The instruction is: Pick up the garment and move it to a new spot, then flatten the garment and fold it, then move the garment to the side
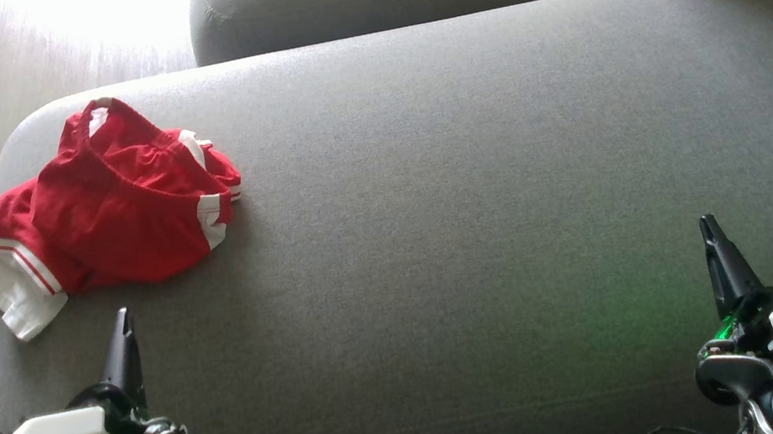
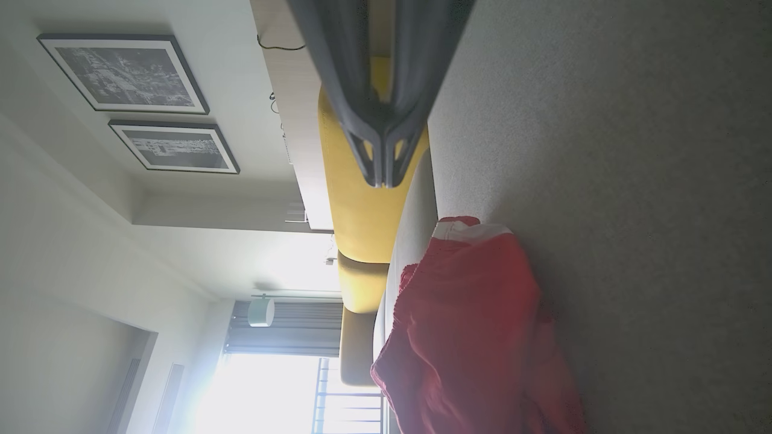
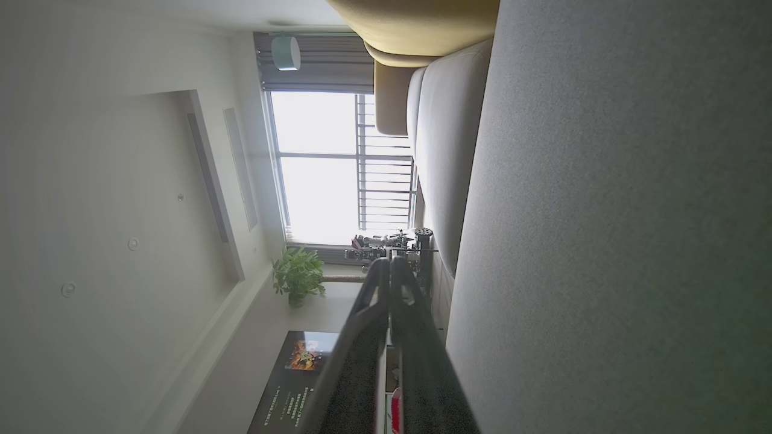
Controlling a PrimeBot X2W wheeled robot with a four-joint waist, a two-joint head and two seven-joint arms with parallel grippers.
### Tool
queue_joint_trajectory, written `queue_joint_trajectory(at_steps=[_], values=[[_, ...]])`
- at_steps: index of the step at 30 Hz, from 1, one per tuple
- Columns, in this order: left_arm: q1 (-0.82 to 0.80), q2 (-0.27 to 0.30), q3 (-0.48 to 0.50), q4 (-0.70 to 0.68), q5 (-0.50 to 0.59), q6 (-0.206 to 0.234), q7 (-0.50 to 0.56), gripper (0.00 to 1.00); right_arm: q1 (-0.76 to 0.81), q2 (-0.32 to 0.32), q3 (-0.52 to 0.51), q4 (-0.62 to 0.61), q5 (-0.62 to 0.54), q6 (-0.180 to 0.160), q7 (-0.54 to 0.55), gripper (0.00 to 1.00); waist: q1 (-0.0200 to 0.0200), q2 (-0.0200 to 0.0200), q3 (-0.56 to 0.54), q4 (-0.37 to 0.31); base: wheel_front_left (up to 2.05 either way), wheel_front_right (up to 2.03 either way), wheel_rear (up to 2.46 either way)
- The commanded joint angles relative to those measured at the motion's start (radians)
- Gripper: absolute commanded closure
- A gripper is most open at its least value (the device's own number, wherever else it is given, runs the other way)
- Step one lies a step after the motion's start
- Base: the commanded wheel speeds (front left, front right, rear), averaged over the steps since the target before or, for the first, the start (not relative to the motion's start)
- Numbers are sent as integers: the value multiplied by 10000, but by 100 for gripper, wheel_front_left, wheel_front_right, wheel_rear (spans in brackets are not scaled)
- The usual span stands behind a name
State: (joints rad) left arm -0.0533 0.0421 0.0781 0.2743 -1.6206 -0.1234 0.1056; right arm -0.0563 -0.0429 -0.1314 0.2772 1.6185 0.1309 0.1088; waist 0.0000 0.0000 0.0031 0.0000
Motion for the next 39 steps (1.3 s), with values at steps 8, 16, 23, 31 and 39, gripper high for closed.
queue_joint_trajectory(at_steps=[8,16,23,31,39], values=[[-547,81,354,-294,117,-73,75,100,-516,-74,179,-324,-96,-2,42,100,0,0,0,0,0,0,0],[385,-86,-103,540,-8,19,-94,0,305,80,198,588,-4,0,-93,0,0,0,6,-3,0,0,0],[395,-76,-198,392,335,13,-302,0,221,72,416,513,-299,0,-301,0,0,0,25,-6,0,0,0],[381,-65,-311,1,1777,46,-536,0,163,62,570,219,-1686,0,-538,0,0,0,79,-3,0,0,0],[394,-54,-622,-442,3199,352,-771,0,143,51,802,-183,-3222,0,-775,0,0,0,120,3,0,0,0]])
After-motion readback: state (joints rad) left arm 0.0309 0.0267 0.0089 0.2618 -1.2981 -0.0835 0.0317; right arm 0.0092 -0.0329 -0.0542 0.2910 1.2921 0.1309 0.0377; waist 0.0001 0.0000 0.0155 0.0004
